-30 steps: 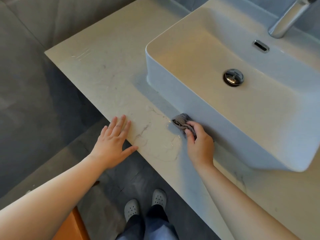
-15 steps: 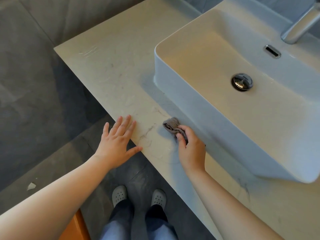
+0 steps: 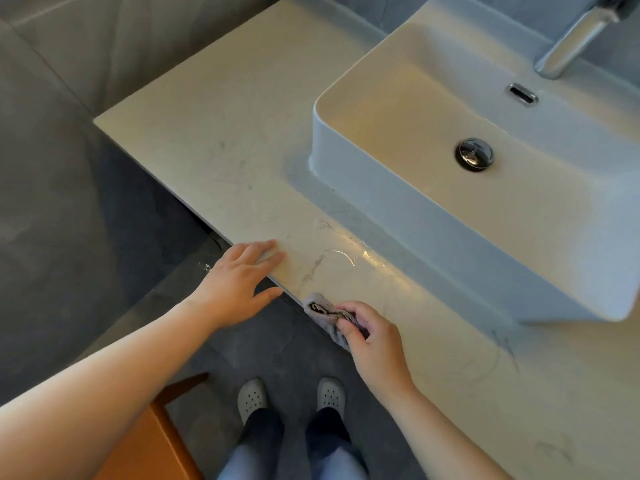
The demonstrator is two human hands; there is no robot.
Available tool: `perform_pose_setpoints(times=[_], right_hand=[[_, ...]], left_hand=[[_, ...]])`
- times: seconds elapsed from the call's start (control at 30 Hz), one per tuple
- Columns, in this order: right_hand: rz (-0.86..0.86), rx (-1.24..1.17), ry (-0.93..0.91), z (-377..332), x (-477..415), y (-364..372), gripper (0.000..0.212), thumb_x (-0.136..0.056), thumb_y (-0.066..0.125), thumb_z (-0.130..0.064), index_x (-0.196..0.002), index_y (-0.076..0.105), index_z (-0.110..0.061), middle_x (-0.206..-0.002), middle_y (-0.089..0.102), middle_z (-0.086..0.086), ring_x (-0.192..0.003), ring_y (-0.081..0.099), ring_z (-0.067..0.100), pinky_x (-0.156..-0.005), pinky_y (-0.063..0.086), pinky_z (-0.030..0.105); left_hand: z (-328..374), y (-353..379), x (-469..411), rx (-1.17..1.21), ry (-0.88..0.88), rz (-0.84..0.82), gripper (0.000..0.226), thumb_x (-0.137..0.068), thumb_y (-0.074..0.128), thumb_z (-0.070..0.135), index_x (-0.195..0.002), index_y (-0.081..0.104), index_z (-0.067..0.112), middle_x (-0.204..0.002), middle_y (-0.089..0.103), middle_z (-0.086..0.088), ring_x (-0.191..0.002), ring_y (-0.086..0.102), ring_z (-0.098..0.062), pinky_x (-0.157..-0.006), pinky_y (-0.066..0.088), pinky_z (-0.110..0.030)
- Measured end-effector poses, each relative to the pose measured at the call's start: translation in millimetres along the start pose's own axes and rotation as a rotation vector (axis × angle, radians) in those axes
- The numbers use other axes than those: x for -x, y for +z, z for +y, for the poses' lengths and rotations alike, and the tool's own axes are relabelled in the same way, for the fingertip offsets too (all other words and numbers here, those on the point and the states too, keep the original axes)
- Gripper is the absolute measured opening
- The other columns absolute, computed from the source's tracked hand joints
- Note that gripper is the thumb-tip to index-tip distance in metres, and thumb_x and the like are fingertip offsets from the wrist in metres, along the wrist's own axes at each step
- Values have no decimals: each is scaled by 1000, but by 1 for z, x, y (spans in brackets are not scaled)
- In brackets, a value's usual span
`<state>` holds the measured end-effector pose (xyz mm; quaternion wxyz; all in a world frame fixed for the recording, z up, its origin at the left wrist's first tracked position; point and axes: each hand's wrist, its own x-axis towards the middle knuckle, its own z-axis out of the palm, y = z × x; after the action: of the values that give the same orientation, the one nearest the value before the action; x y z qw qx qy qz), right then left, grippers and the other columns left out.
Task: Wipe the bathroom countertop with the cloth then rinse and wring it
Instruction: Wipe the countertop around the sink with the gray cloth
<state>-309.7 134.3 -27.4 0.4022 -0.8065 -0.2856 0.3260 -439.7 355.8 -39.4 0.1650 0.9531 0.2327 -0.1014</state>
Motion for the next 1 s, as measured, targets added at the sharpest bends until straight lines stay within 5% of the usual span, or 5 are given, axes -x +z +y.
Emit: perform_pose_setpoints(times=[0.3,0.53,0.7,0.8,1.0], right_hand=[[197,-220,18,-34,-42,-52,17,-92,59,-10,-101,67,-20,-89,74,-6,-84,70,7,-73,56,23],[106,-208,105,-38,-102,-59,14,-91,61,-12,-102,67,-17,-90,71,-1,-81,67,10,-78,52,27],[391,286,-47,-24,-101,-51,27,-92,57,-17,-118,61,-13,-116,66,3,-108,60,20,-92,50,36],[377,477,-222,-13,-89,-34,41,-90,61,-17,-129,55,-10,-134,55,10,-125,48,26,-103,42,40],[330,610,-166,9,-109,-28,40,-88,63,-20,-128,58,-13,-135,55,9,-122,50,30,-99,43,50]], left_hand=[[-6,-3,-1,-30,37,-32,79,-79,15,69,-147,27,32,-153,22,6,-134,25,-22,-113,22,-37],[-7,-3,0,-22,42,-27,79,-80,18,69,-147,29,30,-153,24,5,-134,26,-22,-113,21,-38],[-7,-2,0,-40,42,-28,79,-80,17,69,-148,29,29,-153,25,4,-134,26,-22,-113,21,-39],[-7,-2,0,-41,42,-18,78,-81,19,68,-147,31,29,-152,27,3,-133,28,-22,-112,23,-39],[-7,-1,0,-42,44,-9,75,-83,23,67,-146,33,28,-152,29,2,-132,28,-22,-112,23,-41]])
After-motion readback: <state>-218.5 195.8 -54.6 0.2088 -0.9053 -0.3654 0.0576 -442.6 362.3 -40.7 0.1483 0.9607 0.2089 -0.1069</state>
